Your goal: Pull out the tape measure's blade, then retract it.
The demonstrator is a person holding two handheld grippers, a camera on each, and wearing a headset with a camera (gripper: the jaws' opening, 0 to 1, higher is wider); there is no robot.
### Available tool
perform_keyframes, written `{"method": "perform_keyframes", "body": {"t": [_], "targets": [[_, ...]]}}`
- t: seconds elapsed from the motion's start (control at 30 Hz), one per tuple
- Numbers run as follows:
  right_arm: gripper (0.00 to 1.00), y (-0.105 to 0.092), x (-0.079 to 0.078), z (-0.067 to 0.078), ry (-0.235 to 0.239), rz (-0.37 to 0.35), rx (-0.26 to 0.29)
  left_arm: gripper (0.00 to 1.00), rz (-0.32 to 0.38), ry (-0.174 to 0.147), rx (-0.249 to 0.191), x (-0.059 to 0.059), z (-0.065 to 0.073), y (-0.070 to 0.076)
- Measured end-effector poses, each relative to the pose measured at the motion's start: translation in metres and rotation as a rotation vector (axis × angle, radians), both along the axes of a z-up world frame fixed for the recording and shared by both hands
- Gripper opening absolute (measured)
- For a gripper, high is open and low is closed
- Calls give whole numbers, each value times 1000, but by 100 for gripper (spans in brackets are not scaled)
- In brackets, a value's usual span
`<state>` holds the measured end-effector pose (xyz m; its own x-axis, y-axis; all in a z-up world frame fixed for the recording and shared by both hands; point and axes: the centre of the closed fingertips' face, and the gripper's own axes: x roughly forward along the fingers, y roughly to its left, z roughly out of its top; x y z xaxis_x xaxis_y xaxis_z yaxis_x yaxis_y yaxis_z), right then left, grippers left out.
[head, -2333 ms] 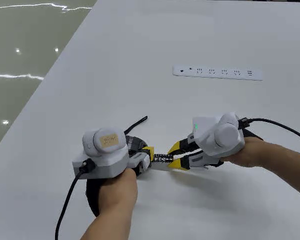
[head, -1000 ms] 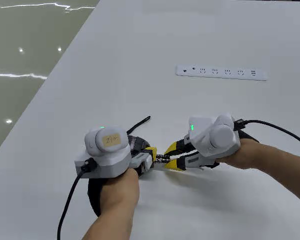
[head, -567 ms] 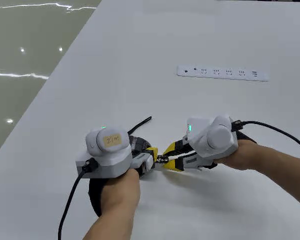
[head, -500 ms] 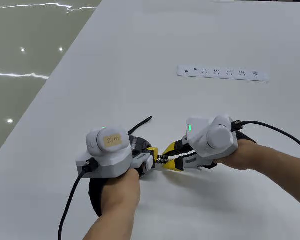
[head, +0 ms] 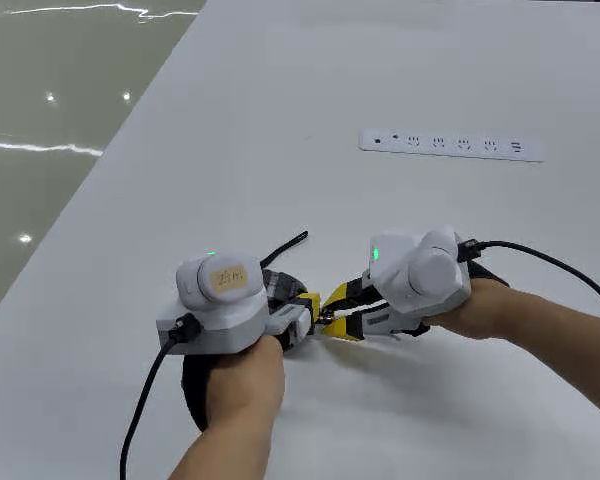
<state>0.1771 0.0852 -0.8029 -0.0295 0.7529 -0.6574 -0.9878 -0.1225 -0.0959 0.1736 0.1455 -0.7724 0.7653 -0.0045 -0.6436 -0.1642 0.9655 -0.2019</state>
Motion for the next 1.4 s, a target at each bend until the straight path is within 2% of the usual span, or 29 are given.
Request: {"method": "perform_keyframes", "body": {"t": [0.43,0.53,0.87,1.33,1.4], "targets": [[13,3,-4,1,5,-16,0,57,-6,0,10,0,0,-1],[14,3,-2,-3,5,-24,5,57,-12,4,12,0,-1,-1],[14,2,-6,-5,5,-31,8,58,-42,15,53,-3,-1,-5],[15,3,-2,-9,-15,-17,6,59,-29,16,48,-1,-3,-3],[15,2,-5,-5,-15,-19,4,59,-30,11,51,-1,-1,-4]]}}
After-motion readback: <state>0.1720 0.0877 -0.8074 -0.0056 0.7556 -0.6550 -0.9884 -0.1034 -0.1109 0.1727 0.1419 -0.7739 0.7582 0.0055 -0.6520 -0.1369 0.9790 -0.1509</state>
